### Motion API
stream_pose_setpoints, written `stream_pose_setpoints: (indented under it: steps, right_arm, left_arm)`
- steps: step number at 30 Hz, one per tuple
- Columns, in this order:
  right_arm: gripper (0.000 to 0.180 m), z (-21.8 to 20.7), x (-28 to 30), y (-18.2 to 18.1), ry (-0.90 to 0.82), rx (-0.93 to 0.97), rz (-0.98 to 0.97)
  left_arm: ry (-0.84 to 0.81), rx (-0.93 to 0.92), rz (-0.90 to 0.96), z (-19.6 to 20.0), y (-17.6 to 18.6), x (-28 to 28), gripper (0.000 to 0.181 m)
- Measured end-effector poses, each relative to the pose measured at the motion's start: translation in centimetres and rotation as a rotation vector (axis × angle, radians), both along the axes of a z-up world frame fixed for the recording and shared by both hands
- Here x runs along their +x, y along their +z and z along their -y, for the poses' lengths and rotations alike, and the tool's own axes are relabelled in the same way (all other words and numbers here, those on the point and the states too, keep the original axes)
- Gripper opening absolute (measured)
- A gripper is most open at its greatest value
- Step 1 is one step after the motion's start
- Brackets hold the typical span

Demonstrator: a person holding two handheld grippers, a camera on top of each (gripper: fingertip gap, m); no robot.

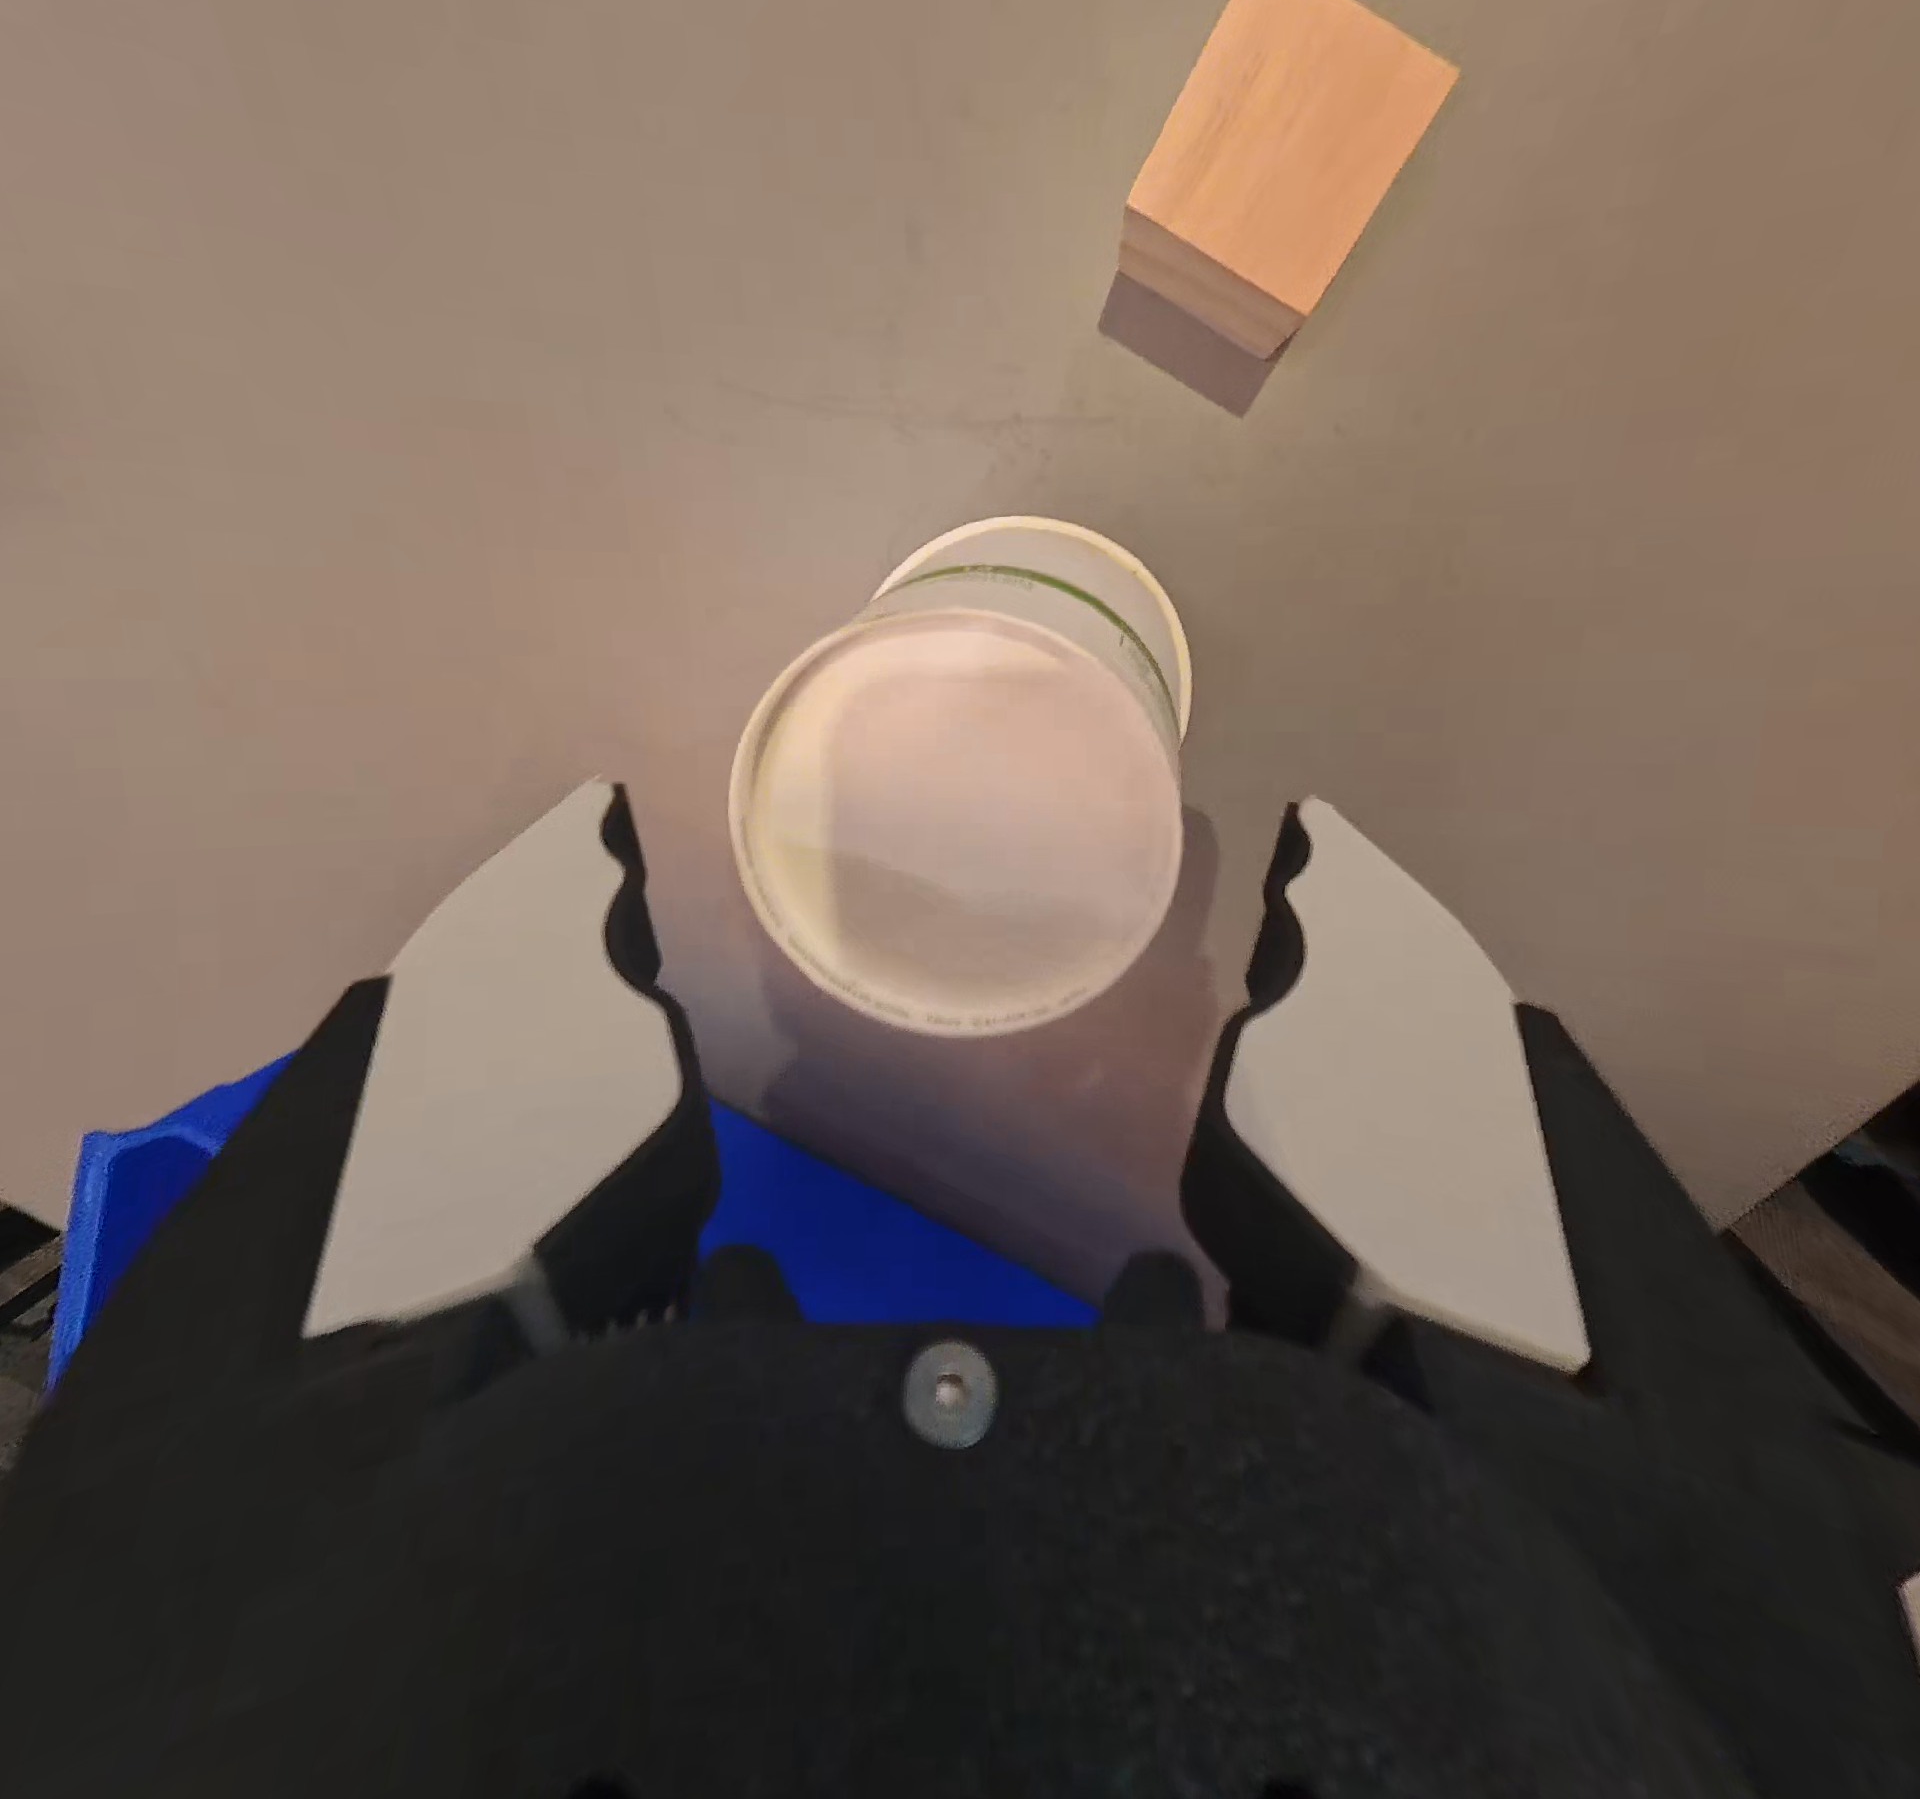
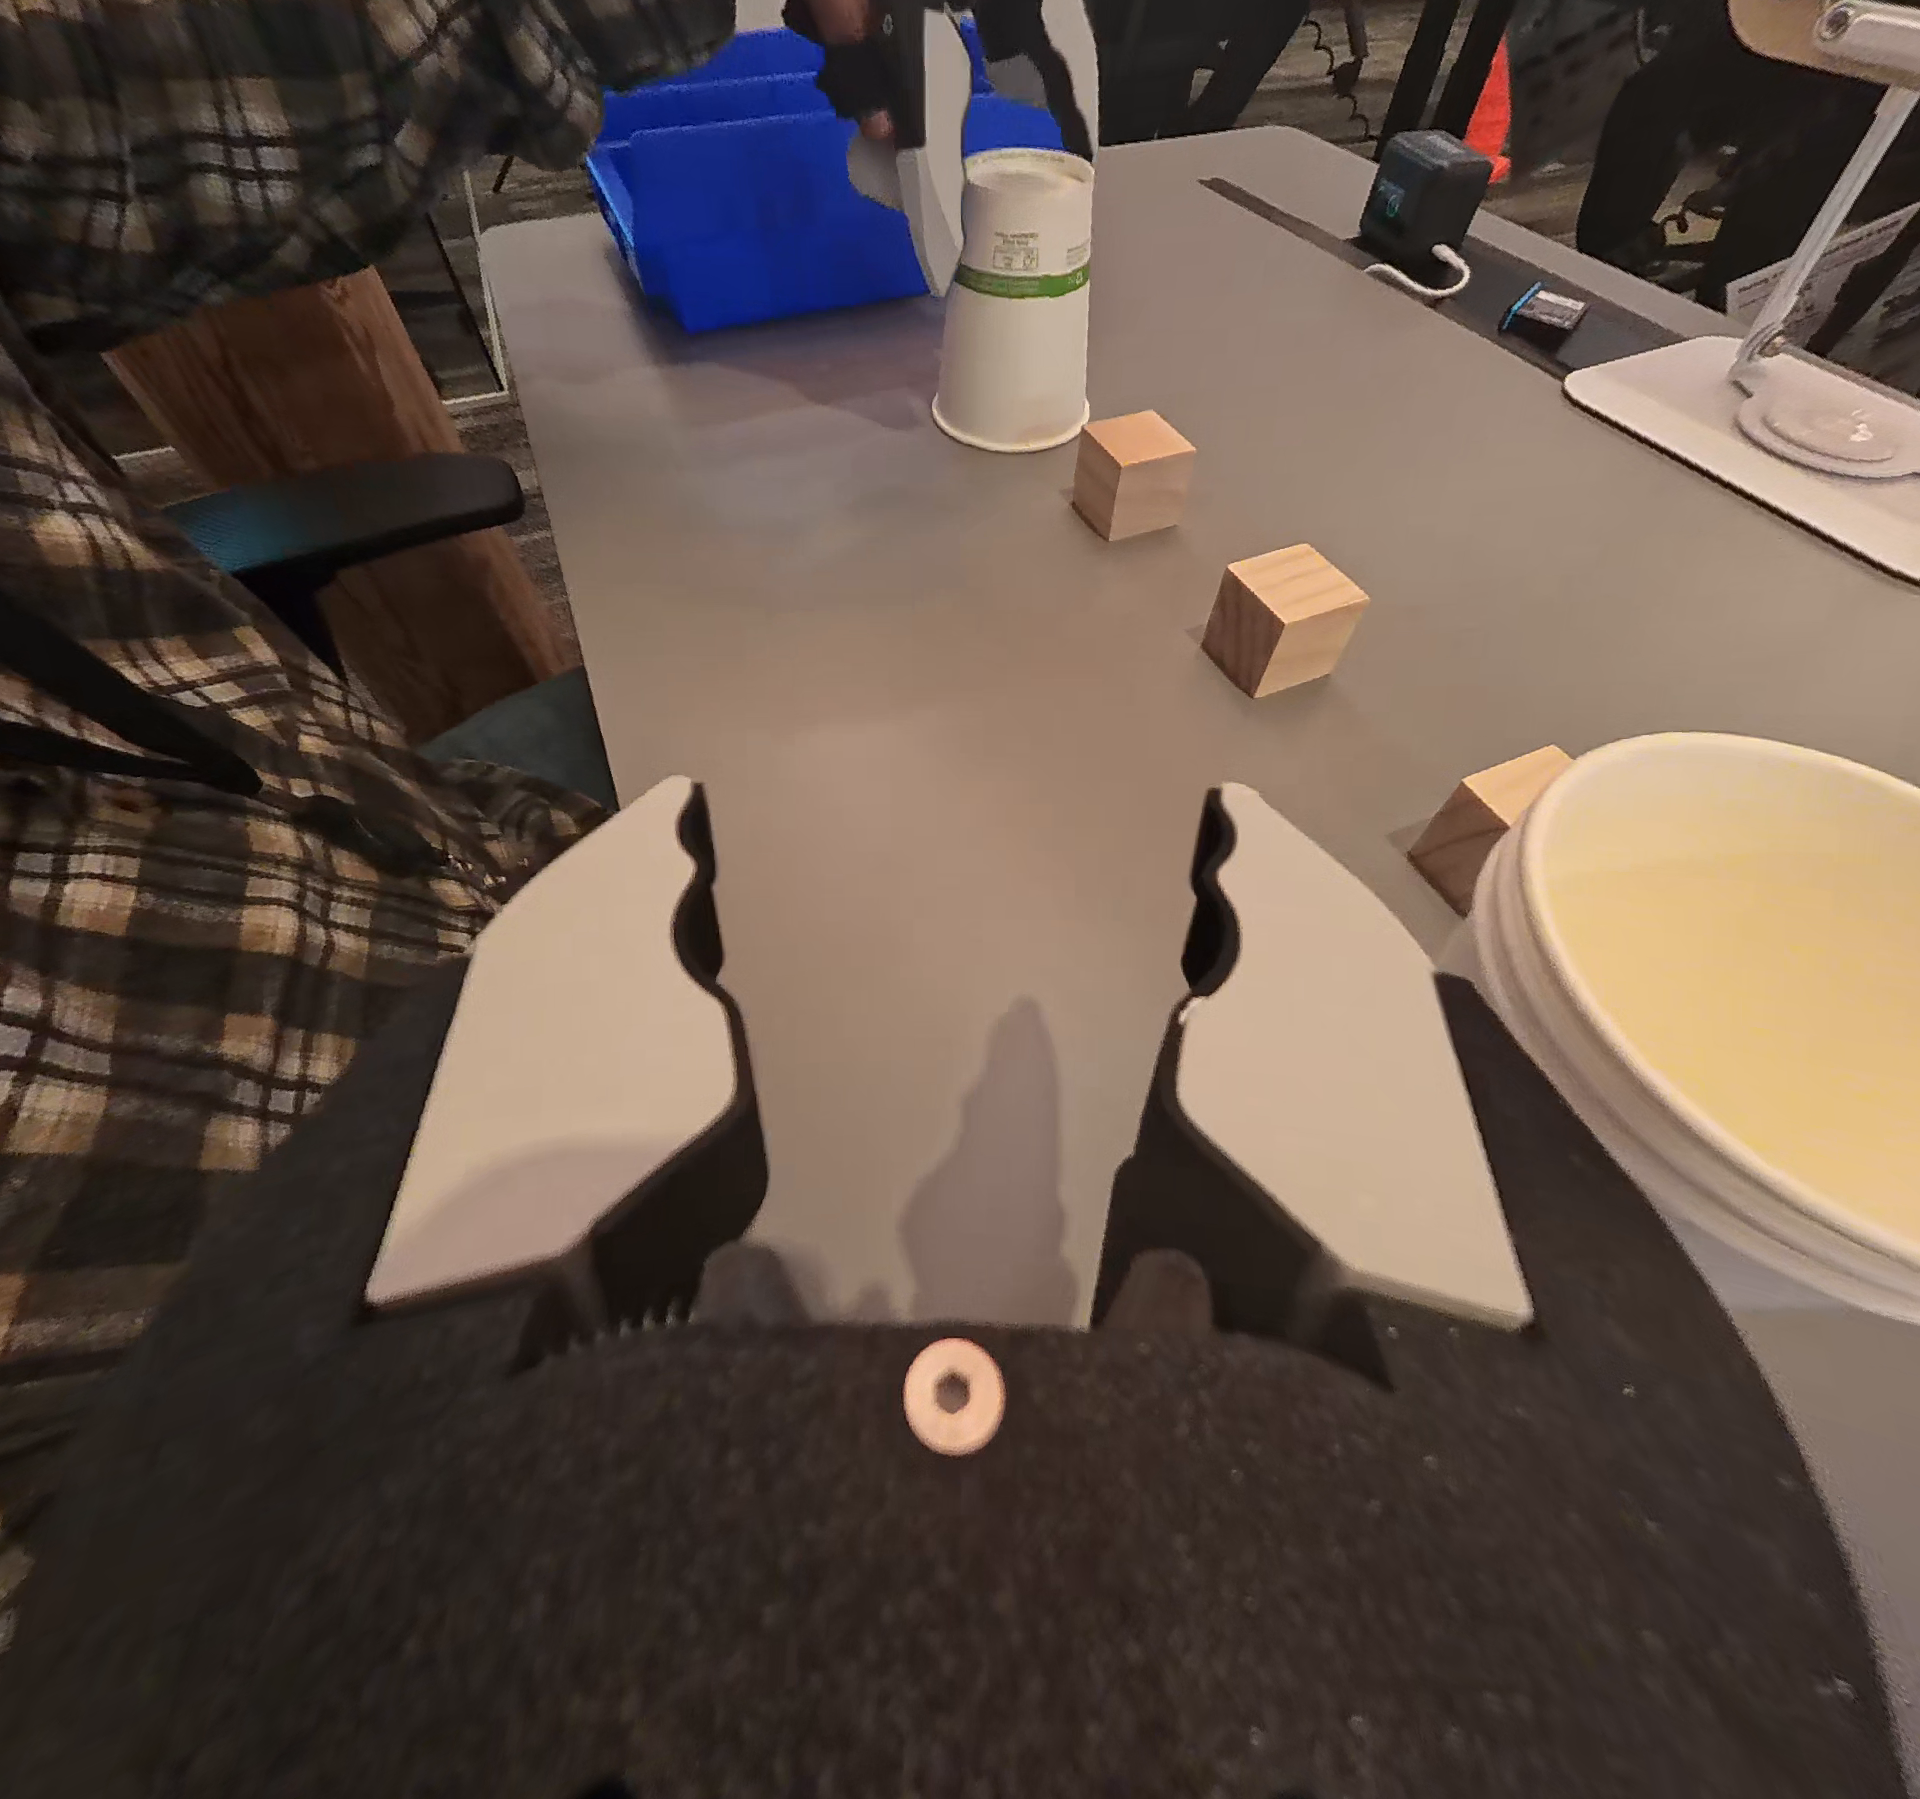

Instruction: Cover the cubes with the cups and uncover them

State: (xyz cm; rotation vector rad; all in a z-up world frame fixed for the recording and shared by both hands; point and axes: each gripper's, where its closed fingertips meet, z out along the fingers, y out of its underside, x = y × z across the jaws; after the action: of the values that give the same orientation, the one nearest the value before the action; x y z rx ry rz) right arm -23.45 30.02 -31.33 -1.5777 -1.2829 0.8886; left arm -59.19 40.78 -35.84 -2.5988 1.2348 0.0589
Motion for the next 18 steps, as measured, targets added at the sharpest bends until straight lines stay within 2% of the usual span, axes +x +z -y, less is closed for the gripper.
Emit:
stream_pose_setpoints:
  steps: [2, 3, 8, 15, 18]
  right_arm:
    - [0.089, 0.0, -0.1, 0.0, -0.001, -0.005, -0.006]
    - [0.089, 0.0, -0.1, 0.0, -0.001, -0.007, -0.005]
    - [0.089, 0.0, 0.1, -0.2, -0.002, -0.014, -0.003]
    - [0.088, 0.1, -0.2, 0.2, -0.004, -0.011, -0.045]
    - [0.086, -0.2, -0.6, 1.0, -0.022, -0.013, -0.1]
  left_arm:
    - [-0.004, -0.025, 0.002, 0.0, -0.5, 0.1, 0.102]
    - [-0.008, -0.035, 0.007, 0.0, -0.7, 0.2, 0.087]
    - [0.018, -0.001, 0.057, -0.4, 0.5, -0.2, 0.084]
    - [0.097, 0.18, 0.272, -0.4, 8.0, -1.1, 0.084]
    - [0.143, 0.319, 0.46, -0.1, 12.5, -0.5, 0.084]
